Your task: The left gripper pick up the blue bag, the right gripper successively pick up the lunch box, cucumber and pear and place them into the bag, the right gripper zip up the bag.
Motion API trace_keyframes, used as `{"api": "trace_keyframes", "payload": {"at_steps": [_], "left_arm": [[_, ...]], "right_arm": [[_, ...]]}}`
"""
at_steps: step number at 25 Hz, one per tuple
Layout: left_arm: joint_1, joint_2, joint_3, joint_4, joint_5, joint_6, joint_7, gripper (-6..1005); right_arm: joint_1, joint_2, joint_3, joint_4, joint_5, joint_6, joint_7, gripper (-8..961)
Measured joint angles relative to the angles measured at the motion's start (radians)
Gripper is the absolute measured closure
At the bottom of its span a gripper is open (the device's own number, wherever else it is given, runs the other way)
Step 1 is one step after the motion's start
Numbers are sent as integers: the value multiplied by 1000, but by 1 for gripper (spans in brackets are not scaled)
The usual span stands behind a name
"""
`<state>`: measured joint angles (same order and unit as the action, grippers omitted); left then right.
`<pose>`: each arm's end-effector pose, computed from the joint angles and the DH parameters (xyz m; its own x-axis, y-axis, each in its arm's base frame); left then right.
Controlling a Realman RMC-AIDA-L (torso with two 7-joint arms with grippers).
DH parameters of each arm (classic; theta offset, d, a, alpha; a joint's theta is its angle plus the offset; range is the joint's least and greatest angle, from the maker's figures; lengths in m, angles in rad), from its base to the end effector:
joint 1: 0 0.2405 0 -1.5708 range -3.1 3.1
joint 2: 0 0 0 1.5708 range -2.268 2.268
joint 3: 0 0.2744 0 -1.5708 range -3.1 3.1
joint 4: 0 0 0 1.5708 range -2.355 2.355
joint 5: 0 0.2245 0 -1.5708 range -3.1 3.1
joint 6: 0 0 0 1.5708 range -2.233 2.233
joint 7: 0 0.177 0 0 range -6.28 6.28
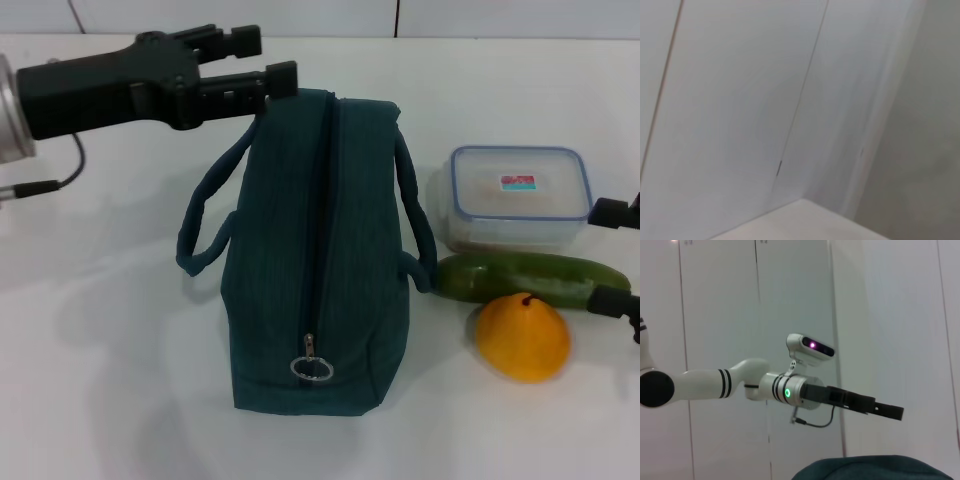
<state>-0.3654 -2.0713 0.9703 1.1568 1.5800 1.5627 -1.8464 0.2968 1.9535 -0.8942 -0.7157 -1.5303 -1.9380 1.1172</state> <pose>-0.1908 0.3622 0.0386 0.6624 0.3126 0.6808 0.4951 -0.8647 -0.0847 0.2706 0.2811 0.0392 0.7053 0.0126 -0.7088 -0.1546 -0.9731 -0.1711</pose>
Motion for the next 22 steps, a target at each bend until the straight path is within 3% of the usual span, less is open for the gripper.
{"api": "trace_keyframes", "payload": {"at_steps": [7, 14, 22], "left_arm": [[77, -11, 31, 199, 109, 12, -162, 210], [66, -16, 50, 149, 217, -14, -200, 229], [63, -18, 65, 123, 244, -45, -176, 251]], "right_arm": [[10, -6, 10, -24, 1, -5, 45, 184], [25, 1, 11, -24, -4, -3, 46, 184], [29, 3, 9, -23, -7, -3, 45, 184]]}}
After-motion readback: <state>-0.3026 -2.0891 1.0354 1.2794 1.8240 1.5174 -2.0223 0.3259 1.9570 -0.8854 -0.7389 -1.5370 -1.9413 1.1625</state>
